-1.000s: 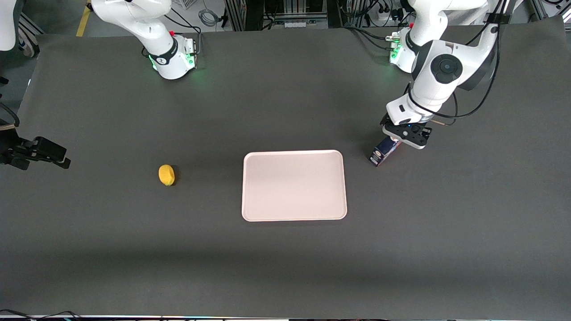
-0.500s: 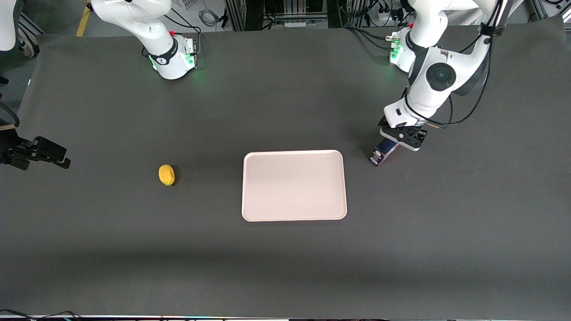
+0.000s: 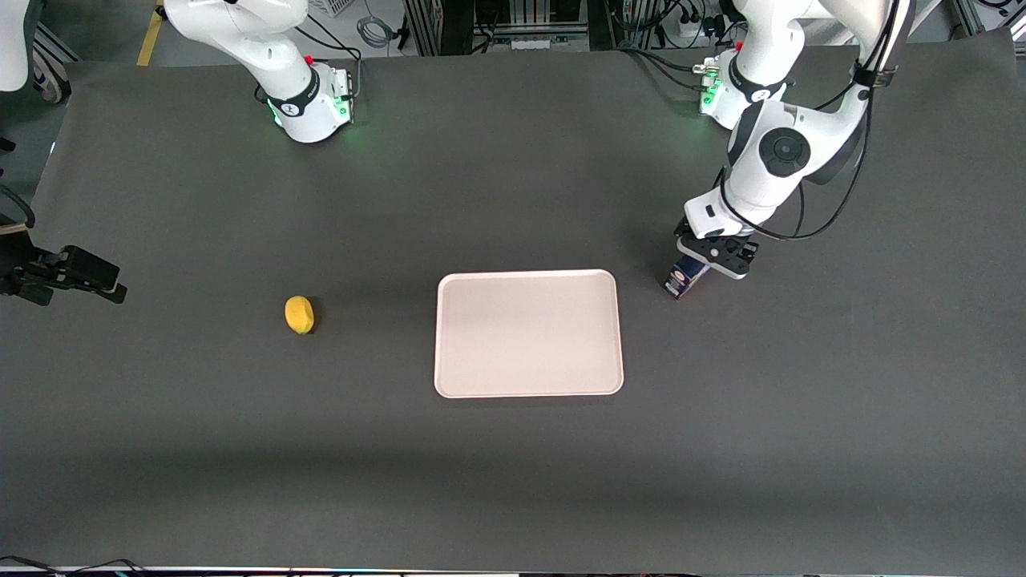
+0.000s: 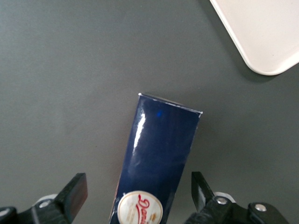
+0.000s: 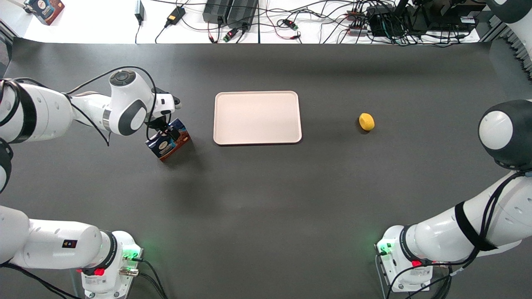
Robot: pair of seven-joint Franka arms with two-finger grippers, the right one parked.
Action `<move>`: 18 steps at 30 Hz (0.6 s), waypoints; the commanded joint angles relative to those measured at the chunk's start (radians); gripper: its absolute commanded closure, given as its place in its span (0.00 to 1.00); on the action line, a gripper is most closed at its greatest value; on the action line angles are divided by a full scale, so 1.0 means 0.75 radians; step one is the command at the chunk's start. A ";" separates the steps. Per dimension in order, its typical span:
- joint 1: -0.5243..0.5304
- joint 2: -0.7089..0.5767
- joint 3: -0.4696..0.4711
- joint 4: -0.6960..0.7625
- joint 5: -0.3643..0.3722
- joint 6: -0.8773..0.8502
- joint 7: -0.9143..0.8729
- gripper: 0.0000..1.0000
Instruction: Place cookie box on tray
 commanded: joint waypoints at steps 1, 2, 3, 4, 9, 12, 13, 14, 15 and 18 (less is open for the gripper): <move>-0.005 0.001 -0.002 -0.009 -0.012 0.022 0.016 0.18; -0.003 0.001 -0.002 -0.009 -0.012 0.022 0.016 0.20; -0.005 0.003 -0.002 -0.009 -0.012 0.024 0.016 0.21; -0.003 0.007 -0.002 -0.009 -0.012 0.026 0.016 0.21; -0.005 0.010 -0.002 -0.009 -0.012 0.027 0.016 0.33; -0.003 0.010 -0.002 -0.012 -0.012 0.027 0.016 0.50; -0.003 0.010 -0.002 -0.012 -0.012 0.027 0.016 0.55; -0.003 0.012 -0.002 -0.012 -0.012 0.027 0.016 0.59; -0.003 0.010 -0.002 -0.012 -0.012 0.024 0.016 0.65; -0.003 0.010 -0.002 -0.009 -0.012 0.024 0.014 0.77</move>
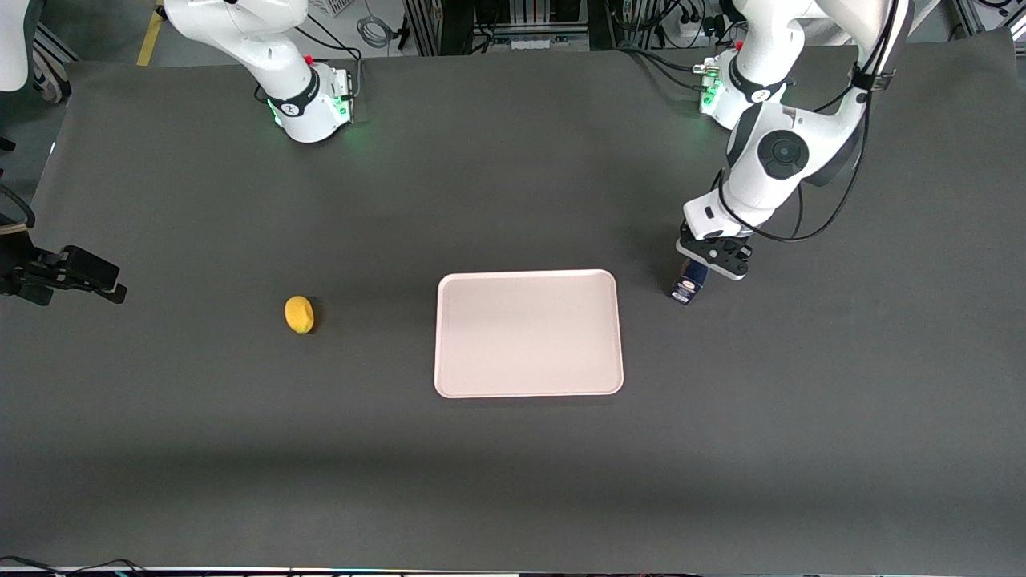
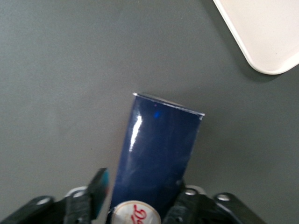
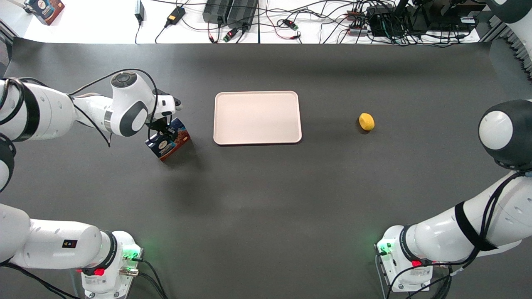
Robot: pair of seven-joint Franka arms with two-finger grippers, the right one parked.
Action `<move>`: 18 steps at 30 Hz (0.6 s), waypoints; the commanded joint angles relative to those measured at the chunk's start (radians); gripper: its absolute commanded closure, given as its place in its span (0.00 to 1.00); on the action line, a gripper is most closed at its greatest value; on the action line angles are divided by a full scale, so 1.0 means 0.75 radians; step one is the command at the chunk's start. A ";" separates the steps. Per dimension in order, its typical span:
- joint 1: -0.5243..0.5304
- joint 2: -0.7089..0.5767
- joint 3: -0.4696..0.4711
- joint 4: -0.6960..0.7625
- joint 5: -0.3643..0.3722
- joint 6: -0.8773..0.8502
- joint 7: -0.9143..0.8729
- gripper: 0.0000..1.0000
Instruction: Place cookie box on tray
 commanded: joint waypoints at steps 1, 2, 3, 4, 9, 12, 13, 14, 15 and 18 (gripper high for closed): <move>-0.003 -0.004 -0.002 -0.010 -0.012 0.012 0.014 0.79; -0.003 -0.006 -0.002 -0.008 -0.012 0.012 0.014 0.81; -0.003 -0.006 -0.002 -0.008 -0.012 0.010 0.014 0.81; -0.003 -0.006 -0.002 -0.005 -0.012 0.003 0.014 0.80; 0.001 -0.024 -0.002 0.003 -0.012 -0.017 0.014 0.77; 0.006 -0.057 -0.002 0.029 -0.015 -0.078 0.016 0.77; 0.006 -0.071 -0.002 0.050 -0.015 -0.117 0.016 0.77; 0.008 -0.084 -0.002 0.074 -0.017 -0.166 0.016 0.77; 0.008 -0.100 0.000 0.097 -0.021 -0.217 0.014 0.78; 0.008 -0.141 0.000 0.172 -0.025 -0.360 0.001 0.78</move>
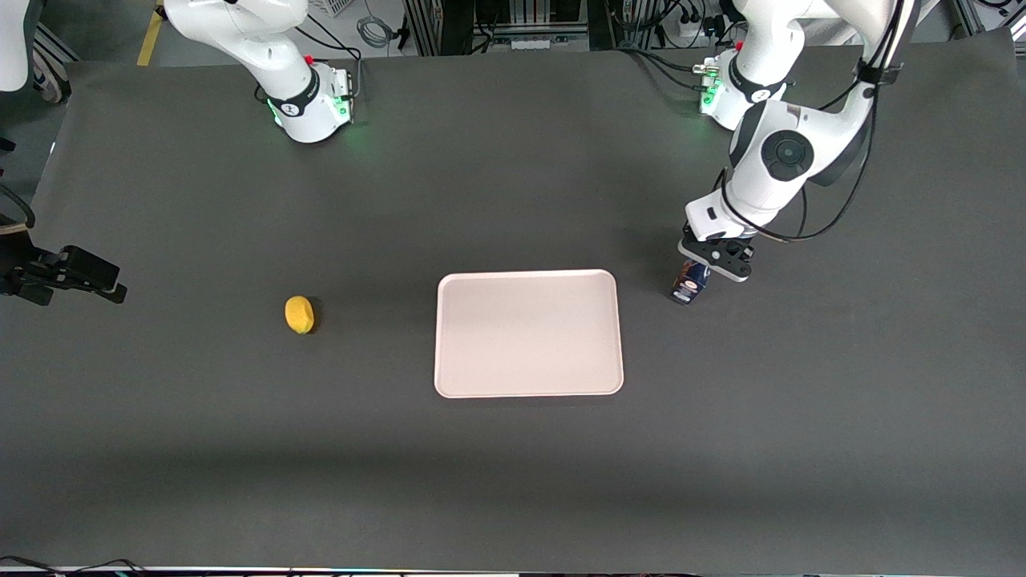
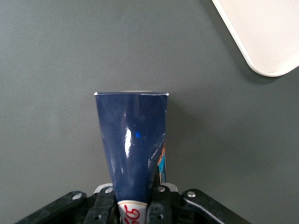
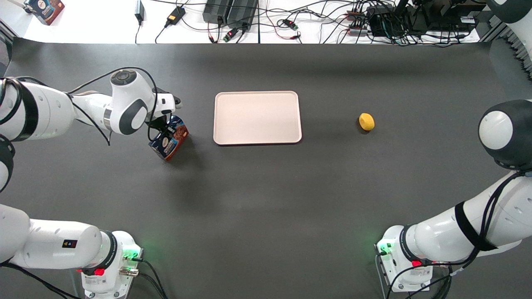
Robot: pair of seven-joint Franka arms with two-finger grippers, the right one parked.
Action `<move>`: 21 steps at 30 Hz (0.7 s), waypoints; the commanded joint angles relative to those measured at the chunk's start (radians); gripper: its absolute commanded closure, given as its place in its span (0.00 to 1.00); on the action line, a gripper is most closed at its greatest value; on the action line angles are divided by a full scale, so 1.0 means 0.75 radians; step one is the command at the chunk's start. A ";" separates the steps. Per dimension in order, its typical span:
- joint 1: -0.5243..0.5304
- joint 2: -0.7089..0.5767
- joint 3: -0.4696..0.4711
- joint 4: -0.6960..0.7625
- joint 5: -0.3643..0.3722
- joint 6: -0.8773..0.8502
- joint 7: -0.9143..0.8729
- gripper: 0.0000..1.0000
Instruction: Place cookie box on tray
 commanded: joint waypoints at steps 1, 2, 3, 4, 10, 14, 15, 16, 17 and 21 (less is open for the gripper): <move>0.004 -0.121 -0.002 0.135 -0.023 -0.272 -0.005 0.78; 0.004 -0.132 -0.002 0.161 -0.023 -0.311 -0.015 0.78; 0.004 -0.140 -0.004 0.186 -0.025 -0.348 -0.027 0.78; 0.004 -0.146 -0.004 0.214 -0.025 -0.381 -0.039 0.78; 0.001 -0.150 -0.004 0.429 -0.025 -0.559 -0.105 0.78; -0.001 -0.144 -0.004 0.593 -0.062 -0.696 -0.127 0.79; -0.001 -0.140 -0.004 0.634 -0.086 -0.729 -0.136 0.79; -0.001 -0.138 -0.002 0.672 -0.111 -0.761 -0.148 0.79; -0.003 -0.138 -0.004 0.709 -0.133 -0.786 -0.166 0.79; -0.013 -0.126 -0.008 0.812 -0.156 -0.843 -0.303 0.79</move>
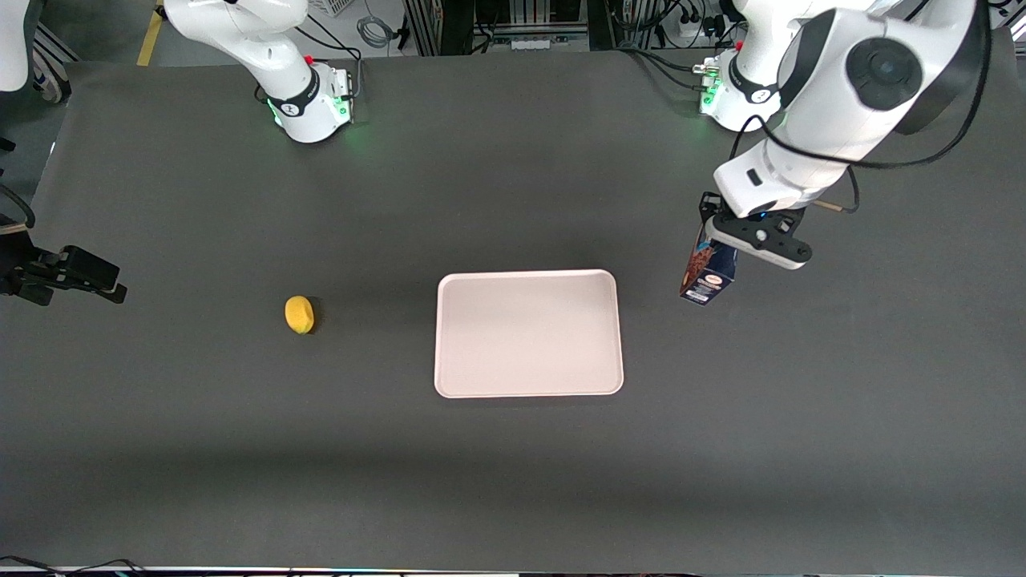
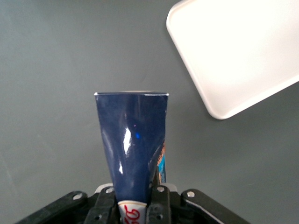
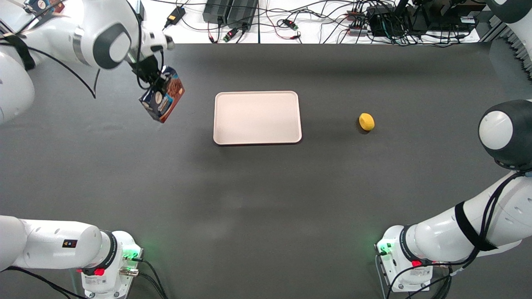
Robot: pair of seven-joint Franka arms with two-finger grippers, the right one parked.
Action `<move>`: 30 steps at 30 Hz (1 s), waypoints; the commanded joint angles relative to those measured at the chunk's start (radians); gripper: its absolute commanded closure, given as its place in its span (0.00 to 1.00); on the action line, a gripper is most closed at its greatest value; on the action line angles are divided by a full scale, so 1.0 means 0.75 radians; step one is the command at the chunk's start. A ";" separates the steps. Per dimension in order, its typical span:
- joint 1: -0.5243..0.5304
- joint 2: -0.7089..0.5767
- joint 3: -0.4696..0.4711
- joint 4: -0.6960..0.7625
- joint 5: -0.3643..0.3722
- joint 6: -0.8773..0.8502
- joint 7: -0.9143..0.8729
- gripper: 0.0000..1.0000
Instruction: Place cookie box on tray
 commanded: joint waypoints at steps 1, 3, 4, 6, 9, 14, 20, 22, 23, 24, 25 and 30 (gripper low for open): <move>-0.018 0.039 -0.018 0.178 -0.039 -0.107 -0.196 0.79; -0.030 0.057 -0.051 0.213 -0.039 -0.107 -0.288 0.79; -0.032 0.071 -0.061 0.231 -0.037 -0.107 -0.333 0.79; -0.046 0.106 -0.083 0.270 -0.033 -0.107 -0.419 0.80; -0.091 0.161 -0.102 0.317 -0.015 -0.099 -0.536 0.80; -0.151 0.268 -0.169 0.368 0.095 -0.078 -0.718 0.80; -0.181 0.431 -0.272 0.389 0.286 0.044 -0.975 0.79; -0.214 0.488 -0.272 0.389 0.337 0.089 -1.021 0.79; -0.228 0.515 -0.272 0.389 0.375 0.106 -1.035 0.79; -0.236 0.540 -0.272 0.389 0.408 0.116 -1.055 0.79; -0.241 0.564 -0.272 0.389 0.437 0.122 -1.078 0.79; -0.271 0.679 -0.272 0.380 0.562 0.193 -1.172 0.79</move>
